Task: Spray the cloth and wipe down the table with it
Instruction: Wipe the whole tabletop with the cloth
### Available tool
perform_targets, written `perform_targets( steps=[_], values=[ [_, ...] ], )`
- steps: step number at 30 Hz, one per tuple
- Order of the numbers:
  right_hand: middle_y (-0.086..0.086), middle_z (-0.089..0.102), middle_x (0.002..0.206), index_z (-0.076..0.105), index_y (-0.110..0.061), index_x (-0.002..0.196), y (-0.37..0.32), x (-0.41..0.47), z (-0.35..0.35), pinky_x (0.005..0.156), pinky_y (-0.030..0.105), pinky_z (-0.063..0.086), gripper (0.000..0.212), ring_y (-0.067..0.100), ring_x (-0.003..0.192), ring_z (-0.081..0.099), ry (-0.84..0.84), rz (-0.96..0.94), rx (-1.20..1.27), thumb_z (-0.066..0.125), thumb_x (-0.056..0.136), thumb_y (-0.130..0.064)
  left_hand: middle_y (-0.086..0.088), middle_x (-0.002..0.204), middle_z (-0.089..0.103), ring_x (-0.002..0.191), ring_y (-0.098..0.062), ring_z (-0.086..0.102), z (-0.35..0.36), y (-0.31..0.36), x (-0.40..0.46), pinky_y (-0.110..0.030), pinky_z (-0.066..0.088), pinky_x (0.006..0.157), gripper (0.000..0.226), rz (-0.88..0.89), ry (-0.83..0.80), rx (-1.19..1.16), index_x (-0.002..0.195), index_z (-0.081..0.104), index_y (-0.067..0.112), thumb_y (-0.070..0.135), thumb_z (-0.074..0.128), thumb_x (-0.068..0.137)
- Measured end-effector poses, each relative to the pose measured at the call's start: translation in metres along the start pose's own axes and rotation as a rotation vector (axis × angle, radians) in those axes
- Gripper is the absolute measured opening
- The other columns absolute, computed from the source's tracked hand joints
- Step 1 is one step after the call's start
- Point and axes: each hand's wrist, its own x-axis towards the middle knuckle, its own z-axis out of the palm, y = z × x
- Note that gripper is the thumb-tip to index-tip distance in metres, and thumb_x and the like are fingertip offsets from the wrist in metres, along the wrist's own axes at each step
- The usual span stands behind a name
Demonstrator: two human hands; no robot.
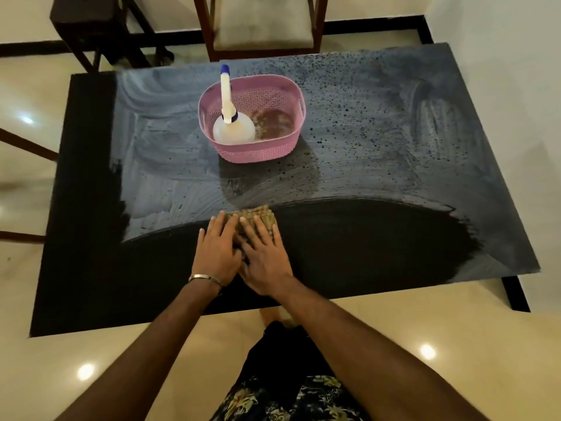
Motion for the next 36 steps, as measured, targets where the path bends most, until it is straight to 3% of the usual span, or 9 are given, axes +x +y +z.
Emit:
perform_targets(
  steps=[3,9,13,16,21,24,26,31,36],
  values=[
    [-0.006,-0.001,0.167,0.009,-0.04,0.157,0.058,-0.018,-0.004,0.122,0.052,-0.001,0.075,0.02,0.153,-0.009,0.084,0.05,0.075,0.04,0.089,-0.047,-0.008,0.159,0.016,0.148,-0.027,0.011,-0.001,-0.006,0.002,-0.052,0.01,0.119,0.067,-0.002,0.001,0.018,0.15,0.023,0.021,0.025,0.052,0.091],
    [0.008,0.009,0.166,0.017,-0.027,0.159,0.275,-0.13,-0.024,0.121,0.058,0.007,0.077,0.034,0.152,0.006,0.308,0.859,0.181,0.023,0.085,-0.049,-0.005,0.16,0.014,0.148,-0.025,0.011,0.012,0.031,0.009,-0.051,0.012,0.12,0.066,0.057,-0.046,0.032,0.151,0.02,0.023,0.03,0.051,0.093],
    [0.011,0.007,0.166,0.017,-0.023,0.159,0.312,-0.149,-0.029,0.121,0.056,-0.004,0.079,0.036,0.152,0.001,0.387,1.211,0.384,0.018,0.084,-0.049,-0.003,0.161,0.011,0.148,-0.024,0.007,0.021,0.06,0.013,-0.049,0.01,0.12,0.066,0.06,-0.068,-0.012,0.151,0.018,0.025,0.03,0.05,0.094],
    [0.013,0.014,0.165,0.022,-0.021,0.158,0.269,-0.106,-0.031,0.12,0.056,-0.006,0.077,0.038,0.151,0.004,0.403,1.07,0.3,0.025,0.086,-0.047,-0.002,0.161,0.011,0.148,-0.023,0.006,0.027,0.087,0.016,-0.047,0.007,0.121,0.067,0.075,-0.052,-0.041,0.152,0.017,0.025,0.029,0.05,0.094],
    [0.002,-0.001,0.167,0.009,-0.032,0.158,0.173,-0.078,-0.01,0.121,0.055,-0.004,0.073,0.029,0.153,-0.008,0.171,0.23,0.038,0.03,0.09,-0.048,-0.004,0.16,0.015,0.148,-0.024,0.009,0.038,0.132,0.023,-0.049,0.008,0.12,0.066,0.066,-0.017,-0.073,0.152,0.021,0.021,0.026,0.051,0.093],
    [-0.005,-0.006,0.167,0.004,-0.038,0.157,0.195,-0.117,0.002,0.121,0.05,-0.009,0.076,0.021,0.152,-0.014,0.093,-0.078,-0.03,0.035,0.089,-0.049,-0.004,0.159,0.018,0.147,-0.024,0.012,0.046,0.158,0.028,-0.05,0.009,0.12,0.064,0.05,0.009,-0.086,0.151,0.024,0.02,0.024,0.051,0.093],
    [-0.01,-0.007,0.166,0.003,-0.044,0.156,0.248,-0.156,0.012,0.122,0.049,-0.005,0.081,0.016,0.152,-0.016,0.121,-0.001,-0.002,0.038,0.084,-0.048,-0.004,0.159,0.019,0.147,-0.025,0.013,0.054,0.179,0.031,-0.051,0.01,0.12,0.064,0.051,0.014,-0.085,0.151,0.025,0.02,0.023,0.052,0.093],
    [0.001,0.011,0.166,0.017,-0.035,0.158,0.396,-0.252,0.0,0.122,0.055,0.012,0.074,0.025,0.153,0.002,0.286,0.65,0.133,0.032,0.085,-0.045,-0.004,0.159,0.018,0.147,-0.025,0.013,0.087,0.237,0.028,-0.049,0.012,0.12,0.063,0.115,0.001,-0.041,0.15,0.025,0.021,0.025,0.052,0.093],
    [0.009,0.017,0.165,0.023,-0.027,0.157,0.367,-0.231,0.007,0.121,0.057,0.008,0.073,0.035,0.152,0.008,0.378,0.856,0.238,0.029,0.086,-0.046,-0.002,0.16,0.015,0.148,-0.023,0.01,0.109,0.283,0.021,-0.047,0.01,0.12,0.064,0.154,-0.045,-0.041,0.151,0.022,0.024,0.025,0.052,0.094]
  ],
)
